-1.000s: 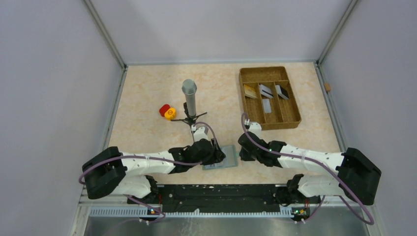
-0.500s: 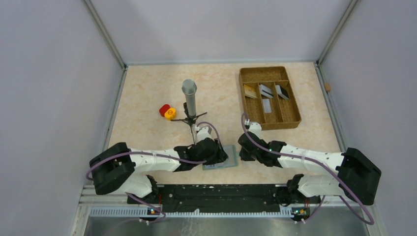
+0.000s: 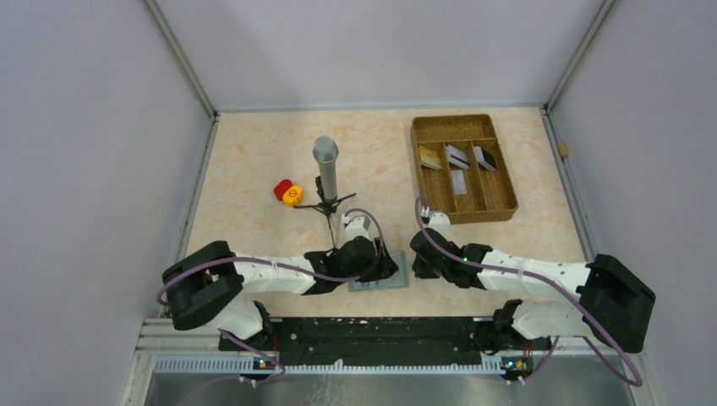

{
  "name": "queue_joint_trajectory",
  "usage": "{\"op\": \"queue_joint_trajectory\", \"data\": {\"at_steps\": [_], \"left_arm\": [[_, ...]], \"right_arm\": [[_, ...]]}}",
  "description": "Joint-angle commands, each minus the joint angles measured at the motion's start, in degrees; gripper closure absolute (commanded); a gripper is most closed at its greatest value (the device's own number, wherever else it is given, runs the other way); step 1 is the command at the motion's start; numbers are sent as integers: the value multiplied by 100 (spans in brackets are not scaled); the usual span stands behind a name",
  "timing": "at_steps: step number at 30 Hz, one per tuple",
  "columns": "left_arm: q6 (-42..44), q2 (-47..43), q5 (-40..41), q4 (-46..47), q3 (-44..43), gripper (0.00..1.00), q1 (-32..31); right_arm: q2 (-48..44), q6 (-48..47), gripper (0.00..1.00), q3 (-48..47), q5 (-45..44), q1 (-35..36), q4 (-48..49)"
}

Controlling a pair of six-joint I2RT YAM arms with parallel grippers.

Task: Put the credit cards into the card holder
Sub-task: Insert the credit card into the card holder.

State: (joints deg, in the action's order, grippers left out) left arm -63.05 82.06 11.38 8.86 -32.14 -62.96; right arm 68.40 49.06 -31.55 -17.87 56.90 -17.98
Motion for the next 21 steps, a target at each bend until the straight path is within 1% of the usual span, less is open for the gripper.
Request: {"op": "queue_joint_trajectory", "data": {"at_steps": [1,10,14,18,19,20,21], "left_arm": [[216,151,-56,609,-65,35,-23],[398,505,-505,1252,-187,35,-24],[461,285,-359,1095,-151,35,-25],[559,-211,-205,669,-27,28,-28],[557,-368,-130,450,-10,26,-17],[550,-564,-75,229,1,25,-15],[521,-707,-9,3,30,23,-15]], "right_arm": [[-68,-22,100,-2,19,78,145],[-72,-13,100,-10,-11,78,121],[-110,33,100,-48,-116,78,-4],[-177,20,100,-153,-260,84,-253],[-191,-10,95,-196,-281,84,-338],[-228,-79,88,-246,-284,78,-382],[-281,-145,78,-280,-264,81,-416]]}}
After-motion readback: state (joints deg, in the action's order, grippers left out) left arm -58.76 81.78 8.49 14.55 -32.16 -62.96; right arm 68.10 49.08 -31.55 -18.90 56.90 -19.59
